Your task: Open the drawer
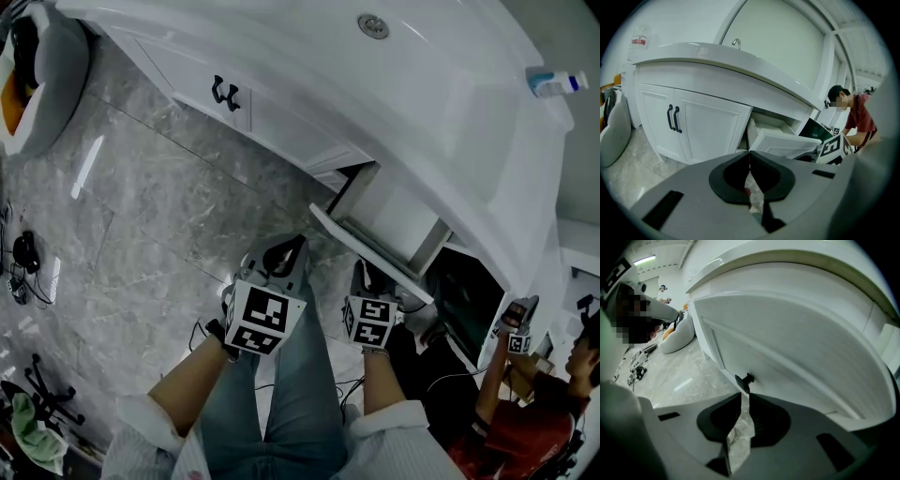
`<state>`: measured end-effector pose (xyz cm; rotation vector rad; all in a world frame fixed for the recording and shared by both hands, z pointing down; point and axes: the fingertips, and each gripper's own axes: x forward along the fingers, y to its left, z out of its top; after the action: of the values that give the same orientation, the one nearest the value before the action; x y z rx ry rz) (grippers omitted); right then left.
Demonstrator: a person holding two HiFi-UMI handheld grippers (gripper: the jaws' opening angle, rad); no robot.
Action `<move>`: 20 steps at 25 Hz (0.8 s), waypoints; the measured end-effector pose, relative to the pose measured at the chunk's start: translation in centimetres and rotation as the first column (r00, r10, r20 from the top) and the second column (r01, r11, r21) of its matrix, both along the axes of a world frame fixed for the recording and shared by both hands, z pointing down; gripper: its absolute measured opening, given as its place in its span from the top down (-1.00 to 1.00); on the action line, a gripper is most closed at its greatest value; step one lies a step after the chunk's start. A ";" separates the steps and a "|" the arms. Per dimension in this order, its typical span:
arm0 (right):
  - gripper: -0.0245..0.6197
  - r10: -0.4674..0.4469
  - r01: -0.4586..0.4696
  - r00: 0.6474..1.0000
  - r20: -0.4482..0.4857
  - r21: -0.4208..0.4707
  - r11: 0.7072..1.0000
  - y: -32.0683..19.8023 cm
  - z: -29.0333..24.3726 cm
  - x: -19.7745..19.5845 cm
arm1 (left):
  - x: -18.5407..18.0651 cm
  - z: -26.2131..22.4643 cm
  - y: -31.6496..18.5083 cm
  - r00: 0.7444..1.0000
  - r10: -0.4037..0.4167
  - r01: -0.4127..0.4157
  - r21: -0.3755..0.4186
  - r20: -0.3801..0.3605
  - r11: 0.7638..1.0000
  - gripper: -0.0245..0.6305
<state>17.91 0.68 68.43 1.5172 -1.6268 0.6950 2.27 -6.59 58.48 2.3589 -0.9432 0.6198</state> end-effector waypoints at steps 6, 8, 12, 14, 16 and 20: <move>0.74 0.101 -0.100 0.993 0.052 -0.037 0.994 1.2 -1.1 -1.2 | -1.6 -1.7 -0.2 1.000 -0.022 0.022 0.014 0.002 1.000 0.87; 0.74 0.086 -0.083 0.994 0.072 -0.040 0.996 1.3 -1.7 -2.5 | -2.1 -2.3 -0.5 1.000 -0.027 0.027 0.023 0.006 0.999 0.87; 0.74 0.051 -0.048 0.992 0.117 -0.026 0.999 0.5 -3.5 -5.3 | -2.8 -3.8 -0.7 0.999 -0.036 0.036 0.043 0.012 0.998 0.87; 0.74 0.038 -0.037 0.990 0.139 -0.012 0.999 -0.3 -4.8 -6.2 | -3.2 -4.7 -0.6 0.999 -0.044 0.043 0.047 0.017 0.998 0.87; 0.74 0.024 -0.026 0.987 0.158 0.010 1.000 -1.3 -6.3 -7.0 | -3.5 -5.7 -0.6 0.999 -0.046 0.044 0.056 0.025 0.997 0.87; 0.74 -0.014 0.001 0.981 0.192 0.066 0.998 -3.5 -10.2 -8.4 | -4.0 -8.1 -0.9 0.998 -0.054 0.051 0.080 0.033 0.995 0.87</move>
<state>9.51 -2.85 58.22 1.5280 -1.8139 0.8126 -1.71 -7.49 50.39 2.3909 -1.0602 0.6160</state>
